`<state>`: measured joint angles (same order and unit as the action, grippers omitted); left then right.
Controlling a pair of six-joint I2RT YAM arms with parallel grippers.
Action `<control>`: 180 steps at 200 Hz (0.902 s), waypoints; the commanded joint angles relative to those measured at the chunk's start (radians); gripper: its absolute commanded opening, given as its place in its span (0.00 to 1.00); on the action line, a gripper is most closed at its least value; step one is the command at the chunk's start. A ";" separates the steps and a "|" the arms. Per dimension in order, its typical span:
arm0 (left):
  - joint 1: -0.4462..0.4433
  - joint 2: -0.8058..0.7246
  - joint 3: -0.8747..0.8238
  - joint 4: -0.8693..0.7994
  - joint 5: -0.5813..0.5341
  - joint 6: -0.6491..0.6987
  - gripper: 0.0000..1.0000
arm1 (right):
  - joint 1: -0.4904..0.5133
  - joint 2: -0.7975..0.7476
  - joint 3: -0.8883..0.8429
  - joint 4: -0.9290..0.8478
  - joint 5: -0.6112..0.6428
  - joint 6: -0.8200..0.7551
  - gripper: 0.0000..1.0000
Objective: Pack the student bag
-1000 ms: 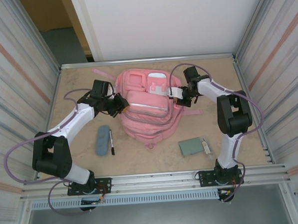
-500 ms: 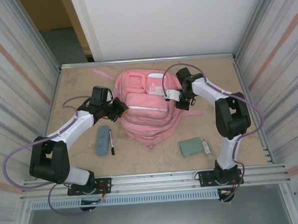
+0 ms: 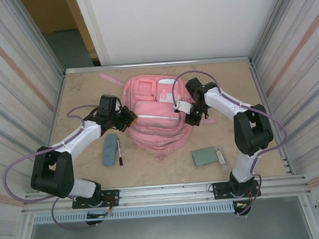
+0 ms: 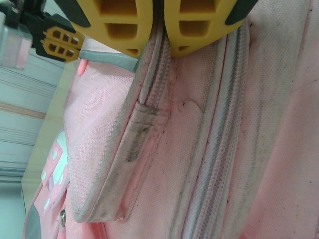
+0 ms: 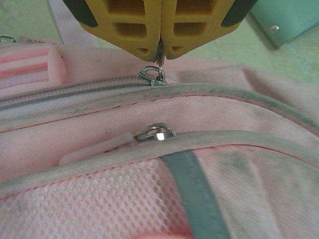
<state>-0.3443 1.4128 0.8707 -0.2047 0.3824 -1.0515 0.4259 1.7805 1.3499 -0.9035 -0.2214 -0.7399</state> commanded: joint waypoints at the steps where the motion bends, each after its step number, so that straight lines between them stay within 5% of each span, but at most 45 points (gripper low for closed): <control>1: -0.023 -0.005 0.009 0.077 -0.060 -0.020 0.00 | 0.024 -0.079 -0.016 -0.076 -0.129 0.068 0.00; 36: -0.044 0.012 -0.002 0.118 -0.077 -0.041 0.00 | -0.034 -0.141 -0.008 -0.034 -0.275 0.099 0.00; 66: -0.044 0.039 0.039 0.113 -0.094 -0.040 0.00 | -0.047 -0.203 -0.039 -0.017 -0.225 0.161 0.00; 105: -0.045 0.046 0.064 0.099 -0.154 -0.064 0.00 | 0.020 -0.214 -0.118 -0.103 -0.082 0.169 0.00; 180: -0.090 0.075 0.022 0.158 -0.186 -0.102 0.00 | 0.113 -0.115 -0.059 -0.116 -0.227 0.325 0.00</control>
<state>-0.4213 1.4773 0.8909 -0.1577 0.2756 -1.0977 0.4992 1.6360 1.2423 -0.9550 -0.3267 -0.5194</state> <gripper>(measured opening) 0.075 0.042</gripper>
